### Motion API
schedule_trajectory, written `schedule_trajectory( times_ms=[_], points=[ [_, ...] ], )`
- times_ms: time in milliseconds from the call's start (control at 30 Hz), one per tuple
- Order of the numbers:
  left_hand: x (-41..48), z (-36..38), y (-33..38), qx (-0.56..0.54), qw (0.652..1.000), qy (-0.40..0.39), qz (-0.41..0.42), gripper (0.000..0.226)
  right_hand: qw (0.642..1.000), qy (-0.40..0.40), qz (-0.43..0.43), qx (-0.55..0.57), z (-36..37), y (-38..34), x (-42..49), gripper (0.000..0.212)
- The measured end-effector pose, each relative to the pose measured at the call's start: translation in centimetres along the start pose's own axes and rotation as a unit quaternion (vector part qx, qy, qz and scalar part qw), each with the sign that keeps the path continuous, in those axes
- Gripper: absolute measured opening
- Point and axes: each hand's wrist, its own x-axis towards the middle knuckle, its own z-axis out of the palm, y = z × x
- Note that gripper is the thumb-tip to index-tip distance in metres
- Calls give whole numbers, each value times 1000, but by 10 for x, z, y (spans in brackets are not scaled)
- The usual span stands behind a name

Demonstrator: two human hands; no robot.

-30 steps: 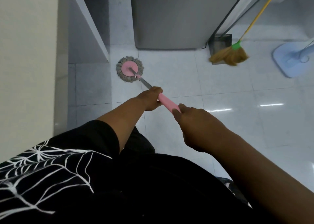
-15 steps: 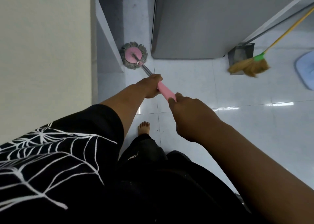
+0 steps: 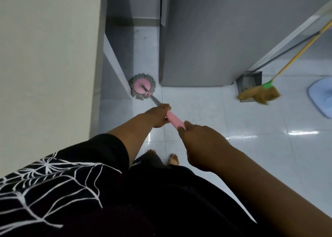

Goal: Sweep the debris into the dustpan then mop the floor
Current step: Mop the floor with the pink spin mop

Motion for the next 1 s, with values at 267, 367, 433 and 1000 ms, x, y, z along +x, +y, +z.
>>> schedule_trajectory(
  times_ms=[267,367,433,1000],
  points=[
    [22,-13,0,-8,1000,16,-19,56,1000,6,-10,-5,-9,22,20,35],
    [35,-26,-11,-15,999,24,-25,59,1000,8,-13,-11,-19,26,41,34],
    [47,-41,-21,-25,999,34,-26,58,1000,5,-12,-19,-29,31,61,31],
    [186,-258,-171,-28,996,26,-75,55,998,44,-15,-30,-154,33,331,42]
  ],
)
